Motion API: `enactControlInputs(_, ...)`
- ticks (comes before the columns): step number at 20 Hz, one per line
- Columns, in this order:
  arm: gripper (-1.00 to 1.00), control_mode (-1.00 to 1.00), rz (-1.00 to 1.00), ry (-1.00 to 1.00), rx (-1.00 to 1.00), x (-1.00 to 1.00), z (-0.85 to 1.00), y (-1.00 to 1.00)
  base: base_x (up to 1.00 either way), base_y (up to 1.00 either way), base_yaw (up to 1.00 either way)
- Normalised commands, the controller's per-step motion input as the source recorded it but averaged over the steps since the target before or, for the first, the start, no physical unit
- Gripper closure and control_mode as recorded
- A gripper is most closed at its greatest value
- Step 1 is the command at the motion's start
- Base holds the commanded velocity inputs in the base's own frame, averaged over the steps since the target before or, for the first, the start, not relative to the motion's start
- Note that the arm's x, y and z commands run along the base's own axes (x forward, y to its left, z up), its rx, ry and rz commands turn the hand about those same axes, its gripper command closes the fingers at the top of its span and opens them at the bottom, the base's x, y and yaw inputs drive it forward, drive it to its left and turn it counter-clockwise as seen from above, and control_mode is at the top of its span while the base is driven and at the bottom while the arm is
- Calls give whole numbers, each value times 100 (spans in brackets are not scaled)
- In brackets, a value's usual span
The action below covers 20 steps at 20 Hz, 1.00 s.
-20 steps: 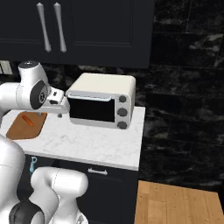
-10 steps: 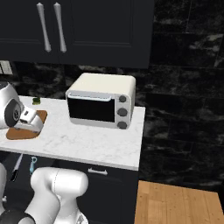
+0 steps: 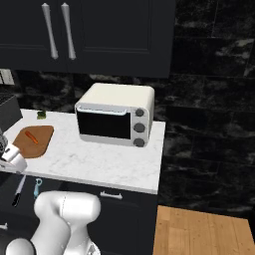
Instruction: Place the appropriate cutting tool for cutting the carrot skin on the cutting board.
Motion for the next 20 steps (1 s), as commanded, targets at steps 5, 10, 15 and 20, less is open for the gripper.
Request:
enactControlInputs(5,-100,-100,-4,13,0,-4,-59,0,0,0,0)
enactControlInputs(10,-100,-100,0,14,0,0,-76,0,0,0,0)
enactControlInputs(15,-100,-100,0,1,-2,0,-62,0,0,0,0)
enactControlInputs(20,-100,-100,0,0,-6,0,-53,0,0,0,0)
